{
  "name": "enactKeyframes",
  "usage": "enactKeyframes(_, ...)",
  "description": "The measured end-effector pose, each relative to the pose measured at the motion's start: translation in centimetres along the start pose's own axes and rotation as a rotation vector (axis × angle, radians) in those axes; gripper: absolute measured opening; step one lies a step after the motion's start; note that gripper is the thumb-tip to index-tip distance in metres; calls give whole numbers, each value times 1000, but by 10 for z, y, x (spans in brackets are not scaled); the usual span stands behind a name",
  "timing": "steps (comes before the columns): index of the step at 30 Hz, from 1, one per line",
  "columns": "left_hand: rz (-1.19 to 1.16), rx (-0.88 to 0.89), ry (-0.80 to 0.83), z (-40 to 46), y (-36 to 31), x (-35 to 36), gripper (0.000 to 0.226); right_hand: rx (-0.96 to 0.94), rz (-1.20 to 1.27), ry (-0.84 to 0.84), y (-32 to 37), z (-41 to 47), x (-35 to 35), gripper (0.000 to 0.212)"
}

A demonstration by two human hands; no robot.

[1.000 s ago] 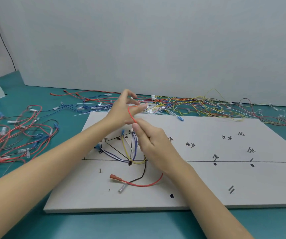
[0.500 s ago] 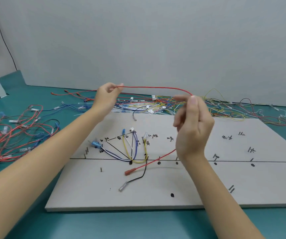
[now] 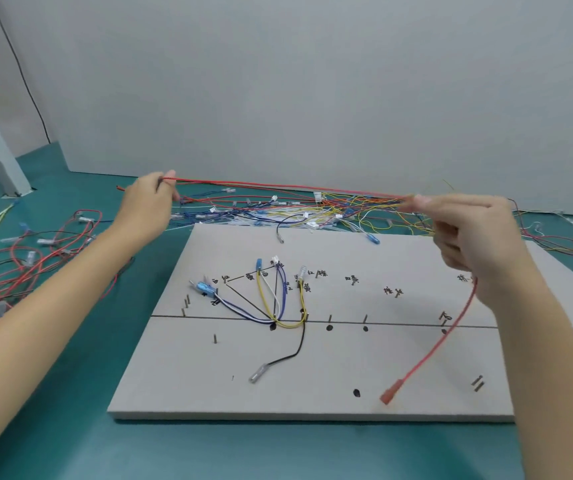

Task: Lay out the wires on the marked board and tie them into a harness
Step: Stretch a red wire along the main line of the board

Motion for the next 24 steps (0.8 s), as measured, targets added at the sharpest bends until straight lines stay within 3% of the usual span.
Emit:
enactKeyframes(3,-74,-27,216,-12,0,11,44,56,-438,57,-17,7,-8,14)
enactKeyframes(6,-293,-178,460,-35,7,28,38,10,-908,51,-31,12,-9,17)
enactKeyframes(8,-475,-278,539,-49,9,28,37,0,-958,45,-40,14,-10,19)
enactKeyframes(12,-513,-321,587,-65,-4,14,31,145,-1038,195,-69,14,-2,21)
enactKeyframes(14,-615,-307,614,-77,-10,15,38,105,-1170,243,-70,10,10,37)
enactKeyframes(16,-753,-247,578,-90,-19,13,43,-44,-1069,250,-57,3,30,45)
enactKeyframes(20,-918,-183,555,-106,-34,8,41,-276,-633,213,-22,-13,58,28)
enactKeyframes(24,-888,-190,637,-118,-39,13,30,-282,-495,422,-18,-32,98,26)
Point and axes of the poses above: each hand's wrist, its own z-axis towards the middle knuckle, its own x-axis out of the palm, y = z × x, the point moved 7 cm from there along z, towards the middle knuckle, and after that the axes turned 7 degrees about -z, right-handed, at the moved point
